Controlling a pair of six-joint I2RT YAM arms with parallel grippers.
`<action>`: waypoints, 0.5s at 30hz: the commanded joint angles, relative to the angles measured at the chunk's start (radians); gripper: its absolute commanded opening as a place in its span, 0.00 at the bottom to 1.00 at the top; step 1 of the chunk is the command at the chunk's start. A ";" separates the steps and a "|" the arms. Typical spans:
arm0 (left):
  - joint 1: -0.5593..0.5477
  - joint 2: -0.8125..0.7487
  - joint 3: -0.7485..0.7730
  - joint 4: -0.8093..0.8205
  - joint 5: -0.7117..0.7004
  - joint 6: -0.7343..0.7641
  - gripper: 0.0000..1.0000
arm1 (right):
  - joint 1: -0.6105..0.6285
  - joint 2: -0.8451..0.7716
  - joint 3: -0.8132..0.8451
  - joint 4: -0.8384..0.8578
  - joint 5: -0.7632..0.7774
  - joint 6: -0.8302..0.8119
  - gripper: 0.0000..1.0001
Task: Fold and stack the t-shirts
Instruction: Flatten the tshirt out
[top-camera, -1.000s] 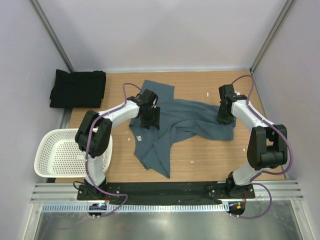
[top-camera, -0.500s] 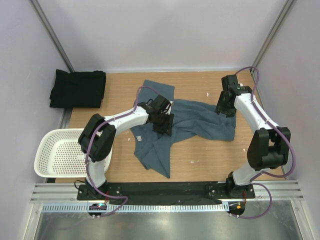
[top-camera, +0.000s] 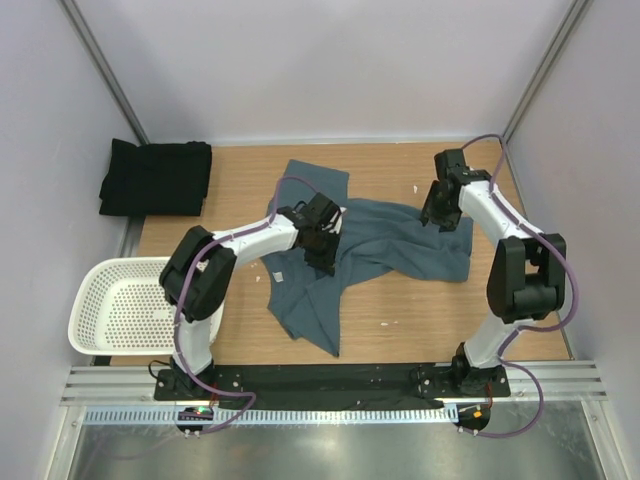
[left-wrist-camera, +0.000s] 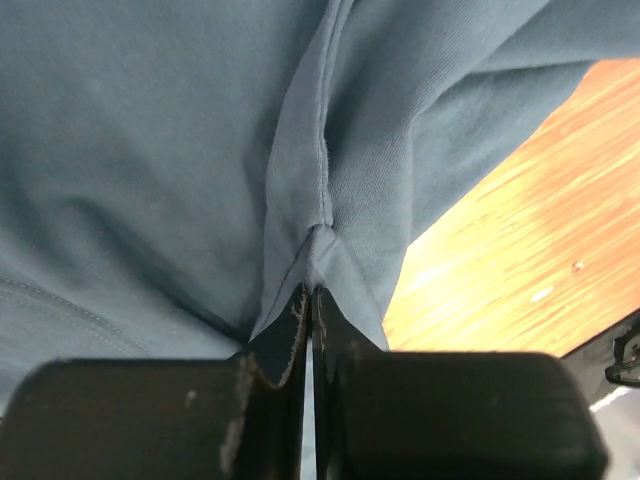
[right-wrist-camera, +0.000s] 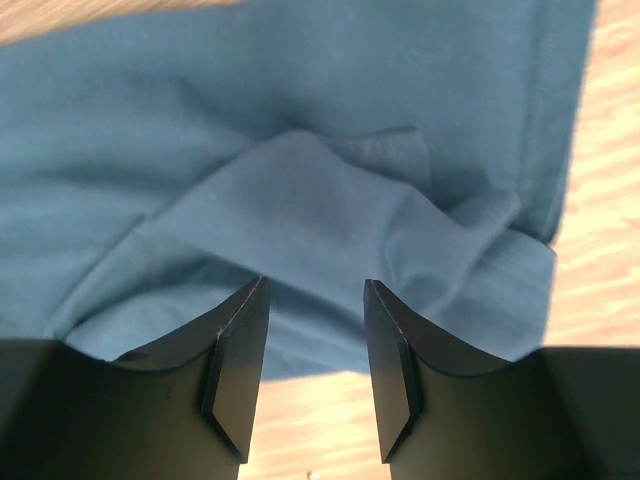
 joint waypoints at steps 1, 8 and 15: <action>-0.009 -0.083 -0.013 0.021 0.057 0.019 0.00 | 0.006 0.077 0.051 0.104 -0.033 0.026 0.49; -0.083 -0.292 -0.011 -0.096 0.126 0.093 0.00 | 0.014 0.276 0.146 0.182 -0.089 0.016 0.48; -0.302 -0.366 -0.054 -0.210 0.149 0.099 0.00 | 0.014 0.375 0.243 0.178 -0.095 0.038 0.49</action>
